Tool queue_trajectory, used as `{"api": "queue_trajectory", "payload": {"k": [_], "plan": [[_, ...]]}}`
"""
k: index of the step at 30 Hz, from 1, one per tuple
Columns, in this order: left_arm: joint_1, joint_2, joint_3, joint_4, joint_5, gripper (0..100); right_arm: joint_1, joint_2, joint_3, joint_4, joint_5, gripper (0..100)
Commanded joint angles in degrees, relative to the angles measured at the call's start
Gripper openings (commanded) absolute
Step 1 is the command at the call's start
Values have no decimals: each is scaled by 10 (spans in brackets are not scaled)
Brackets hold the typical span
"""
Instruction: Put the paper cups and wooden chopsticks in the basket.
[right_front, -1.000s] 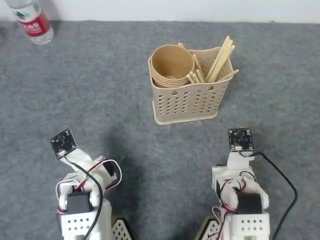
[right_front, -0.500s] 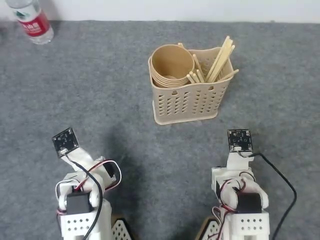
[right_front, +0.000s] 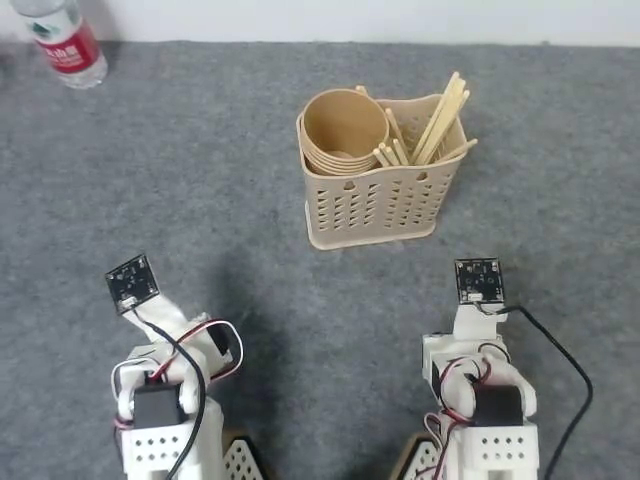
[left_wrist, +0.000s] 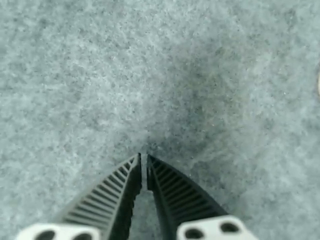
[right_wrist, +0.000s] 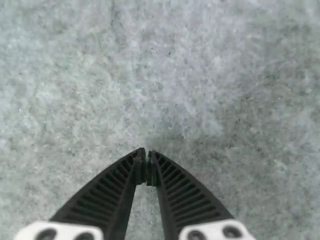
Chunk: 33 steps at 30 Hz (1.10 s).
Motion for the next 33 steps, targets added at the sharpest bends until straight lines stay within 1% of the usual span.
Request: {"api": "queue_trajectory", "payload": {"k": [1,15,20,26,33], "plan": [[-3,-7,-3,-12,-4,14,7,-7,7,-9,-1,8],[2,-6,-3,-12,-6,14,7,-7,7,-9,-1,8],[34,-6,-3,-12,-4,13,7,-7,7,-9,-1,8],[34,-6,-3,-12,-5,13,7,-7,7,-9,-1,8],[53,-6,-3,-13,-6,12,7,-7,7,-9,-1,8]]}}
